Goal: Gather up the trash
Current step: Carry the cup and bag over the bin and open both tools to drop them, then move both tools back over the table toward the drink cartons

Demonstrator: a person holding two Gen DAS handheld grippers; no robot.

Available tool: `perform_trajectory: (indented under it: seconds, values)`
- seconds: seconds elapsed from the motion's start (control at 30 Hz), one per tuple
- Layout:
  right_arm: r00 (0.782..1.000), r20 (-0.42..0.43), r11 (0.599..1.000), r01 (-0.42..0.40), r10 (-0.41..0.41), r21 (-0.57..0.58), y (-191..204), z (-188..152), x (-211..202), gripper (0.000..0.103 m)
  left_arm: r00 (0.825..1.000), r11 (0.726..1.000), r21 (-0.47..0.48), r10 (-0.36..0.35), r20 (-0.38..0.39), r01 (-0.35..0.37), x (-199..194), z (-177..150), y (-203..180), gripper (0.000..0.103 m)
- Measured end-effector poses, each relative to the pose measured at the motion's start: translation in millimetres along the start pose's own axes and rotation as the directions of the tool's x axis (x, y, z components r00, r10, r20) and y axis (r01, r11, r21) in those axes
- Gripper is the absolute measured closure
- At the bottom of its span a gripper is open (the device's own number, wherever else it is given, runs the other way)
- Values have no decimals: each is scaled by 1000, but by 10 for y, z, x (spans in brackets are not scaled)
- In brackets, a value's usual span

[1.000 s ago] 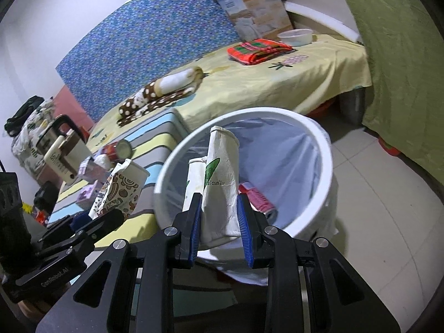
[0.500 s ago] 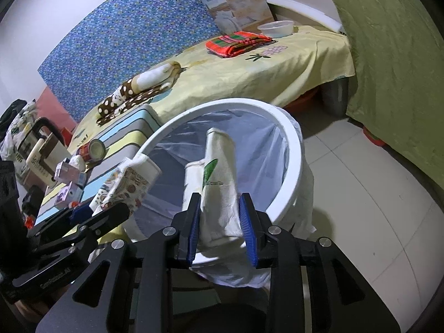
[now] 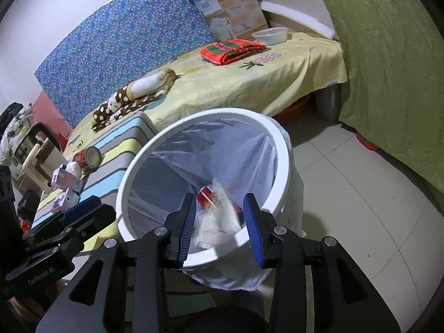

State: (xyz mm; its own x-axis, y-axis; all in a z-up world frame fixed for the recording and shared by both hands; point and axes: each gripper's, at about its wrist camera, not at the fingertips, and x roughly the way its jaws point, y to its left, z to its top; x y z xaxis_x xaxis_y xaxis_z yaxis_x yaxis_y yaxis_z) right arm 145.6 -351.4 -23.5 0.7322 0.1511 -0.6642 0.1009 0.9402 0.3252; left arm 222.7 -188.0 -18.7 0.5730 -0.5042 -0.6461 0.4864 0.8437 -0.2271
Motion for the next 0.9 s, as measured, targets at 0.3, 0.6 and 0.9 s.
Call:
perform_trajectory:
  seconds: [0.3, 0.6, 0.9]
  values:
    - [1000, 20, 1000, -20, 21, -15, 117, -5, -87, 65, 1000, 999, -42, 10, 18, -9, -271, -103, 140, 45]
    - [997, 31, 995, -69, 72, -67, 391, -74, -182, 65, 997, 996, -77, 54, 46, -51, -601, -249, 310, 45]
    - [989, -3, 976, -147, 149, -158, 765, -223, -173, 65, 988, 987, -104, 133, 82, -124, -947, -399, 503, 45]
